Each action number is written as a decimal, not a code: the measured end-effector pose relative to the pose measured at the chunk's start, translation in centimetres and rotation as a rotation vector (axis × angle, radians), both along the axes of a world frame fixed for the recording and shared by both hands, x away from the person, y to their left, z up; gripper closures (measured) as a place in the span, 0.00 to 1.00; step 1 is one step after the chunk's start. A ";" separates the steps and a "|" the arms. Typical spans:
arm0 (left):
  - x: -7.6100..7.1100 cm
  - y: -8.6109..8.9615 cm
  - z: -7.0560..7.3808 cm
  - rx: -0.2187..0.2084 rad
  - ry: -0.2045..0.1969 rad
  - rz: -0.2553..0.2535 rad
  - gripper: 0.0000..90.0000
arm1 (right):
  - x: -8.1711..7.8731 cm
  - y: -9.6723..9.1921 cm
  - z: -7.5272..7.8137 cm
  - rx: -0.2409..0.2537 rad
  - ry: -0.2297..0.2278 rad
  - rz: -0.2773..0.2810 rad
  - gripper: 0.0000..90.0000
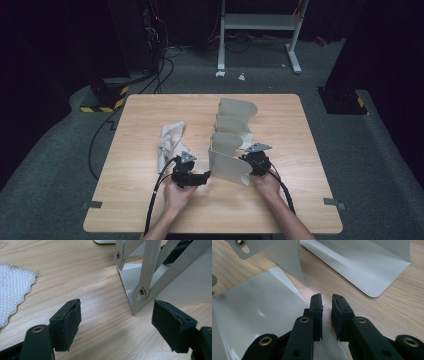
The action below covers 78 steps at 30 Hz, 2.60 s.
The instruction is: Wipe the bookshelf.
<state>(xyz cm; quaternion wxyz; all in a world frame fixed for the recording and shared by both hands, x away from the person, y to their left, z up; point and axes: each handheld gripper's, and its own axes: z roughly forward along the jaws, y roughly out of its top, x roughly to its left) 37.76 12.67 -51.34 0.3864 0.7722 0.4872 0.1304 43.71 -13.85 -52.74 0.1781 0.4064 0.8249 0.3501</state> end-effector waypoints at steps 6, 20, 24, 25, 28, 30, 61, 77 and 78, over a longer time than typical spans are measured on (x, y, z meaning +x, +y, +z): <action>0.0 -0.2 -0.1 0.004 0.009 -0.005 0.27 | -0.2 0.6 0.0 -0.008 -0.003 0.006 0.88; 0.0 1.0 0.0 -0.006 0.005 0.033 0.29 | -1.0 4.6 -0.1 0.003 -0.006 0.105 0.86; 0.1 1.0 -0.2 -0.002 0.007 0.032 0.29 | -0.9 4.8 0.0 0.014 0.006 0.096 0.88; 0.2 1.1 -0.2 0.000 0.008 0.034 0.29 | -0.9 4.8 0.0 0.010 0.006 0.096 0.88; 0.3 1.4 -0.2 0.003 0.005 0.046 0.29 | -1.1 5.5 0.0 0.014 0.006 0.100 0.91; 0.4 1.7 -0.1 -0.001 0.006 0.057 0.29 | -1.3 6.2 0.0 0.014 0.007 0.108 0.92; 0.7 3.3 -1.6 0.047 -0.018 0.094 0.33 | -0.2 0.7 2.5 0.094 0.058 0.101 0.75; 0.5 4.4 -2.2 0.106 -0.089 0.159 0.35 | 4.3 -1.6 6.0 0.066 0.037 0.003 0.66; 0.5 4.3 -2.2 0.119 -0.091 0.172 0.35 | 4.4 -1.6 6.2 0.068 0.029 -0.002 0.65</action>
